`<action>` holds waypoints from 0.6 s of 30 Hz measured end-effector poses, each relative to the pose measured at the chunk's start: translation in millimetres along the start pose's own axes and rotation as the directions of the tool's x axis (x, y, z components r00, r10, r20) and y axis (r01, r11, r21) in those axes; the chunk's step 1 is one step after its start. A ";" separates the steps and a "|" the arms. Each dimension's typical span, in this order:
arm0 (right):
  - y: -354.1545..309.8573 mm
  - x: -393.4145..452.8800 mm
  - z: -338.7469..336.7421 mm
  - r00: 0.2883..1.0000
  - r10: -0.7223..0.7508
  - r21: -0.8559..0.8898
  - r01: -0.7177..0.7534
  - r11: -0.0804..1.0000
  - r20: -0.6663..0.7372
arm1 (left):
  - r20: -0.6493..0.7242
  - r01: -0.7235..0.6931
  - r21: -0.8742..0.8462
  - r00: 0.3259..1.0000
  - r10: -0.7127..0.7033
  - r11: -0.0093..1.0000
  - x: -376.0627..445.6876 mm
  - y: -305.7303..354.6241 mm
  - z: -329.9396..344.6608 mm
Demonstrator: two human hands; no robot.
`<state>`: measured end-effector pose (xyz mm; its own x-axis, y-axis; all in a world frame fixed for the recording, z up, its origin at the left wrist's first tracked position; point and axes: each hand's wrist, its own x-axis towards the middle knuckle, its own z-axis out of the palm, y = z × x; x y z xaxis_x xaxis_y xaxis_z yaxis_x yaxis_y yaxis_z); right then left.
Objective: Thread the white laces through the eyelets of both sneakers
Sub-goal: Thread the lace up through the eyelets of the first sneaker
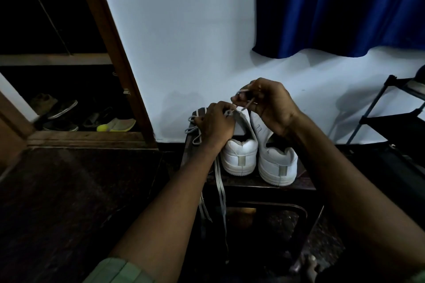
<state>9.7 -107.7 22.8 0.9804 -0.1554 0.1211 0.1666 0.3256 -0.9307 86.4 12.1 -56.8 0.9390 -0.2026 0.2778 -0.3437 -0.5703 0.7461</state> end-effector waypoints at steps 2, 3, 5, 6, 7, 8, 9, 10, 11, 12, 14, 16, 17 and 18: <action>6.4 3.2 -0.4 0.990 -0.107 -0.059 0.102 0.993 -0.087 | 0.006 0.003 -0.042 1.000 -0.003 0.999 0.7 -1.6 1.6; 7.6 3.7 -0.2 0.988 -0.122 -0.035 0.120 0.992 -0.092 | 0.005 0.011 -0.047 1.000 -0.011 0.999 1.8 -2.1 2.4; 5.8 3.5 0.1 0.994 -0.070 0.094 0.078 0.993 -0.082 | 0.000 0.010 -0.025 1.000 -0.010 1.000 3.4 -2.7 3.2; 4.5 2.6 -0.3 0.995 -0.041 0.144 0.053 0.988 -0.086 | -0.005 0.005 -0.014 1.000 -0.005 1.000 3.9 -3.7 3.8; 4.1 2.2 -2.0 0.994 -0.015 0.175 0.035 0.984 -0.110 | -0.005 -0.003 -0.017 1.000 0.003 1.000 4.3 -4.3 4.0; 4.4 1.9 -4.3 0.990 -0.001 0.191 0.029 0.981 -0.145 | -0.002 -0.010 -0.031 1.000 0.010 0.999 4.5 -4.9 4.6; 5.4 2.3 -7.2 0.983 -0.007 0.188 0.042 0.981 -0.181 | 0.001 -0.013 -0.044 1.000 0.013 0.999 4.1 -5.1 4.6; 5.8 2.6 -10.0 0.976 -0.030 0.154 0.064 0.986 -0.217 | 0.003 -0.013 -0.049 1.000 0.013 0.999 3.9 -5.4 4.6; 4.5 2.8 -12.0 0.965 -0.065 0.074 0.086 0.994 -0.254 | 0.001 -0.011 -0.049 1.000 0.011 0.999 3.7 -5.4 4.3; 1.9 2.8 -13.3 0.955 -0.104 -0.046 0.095 0.994 -0.279 | -0.003 -0.011 -0.044 1.000 0.011 0.999 3.6 -4.7 3.7; -5.2 1.5 -13.4 0.952 -0.148 -0.301 0.063 0.952 -0.267 | -0.012 -0.020 -0.023 1.000 0.020 1.000 3.3 -4.6 3.6; -13.2 0.0 -14.6 0.978 -0.047 -0.484 -0.058 0.873 -0.202 | -0.011 -0.027 -0.012 1.000 0.027 1.000 3.7 -5.9 4.4; -16.8 -1.4 -15.9 0.985 0.044 -0.564 -0.131 0.815 -0.165 | -0.012 -0.031 -0.015 0.999 0.031 0.999 3.7 -6.5 4.6; -19.0 -3.4 -16.9 0.984 0.121 -0.635 -0.175 0.753 -0.127 | -0.014 -0.035 -0.017 0.999 0.035 0.999 3.8 -6.9 4.6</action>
<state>1.4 -129.1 34.2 0.9719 -0.2323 -0.0374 -0.1126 -0.3200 -0.9407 92.3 11.6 -63.7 0.9264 -0.2108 0.3120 -0.3763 -0.5493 0.7461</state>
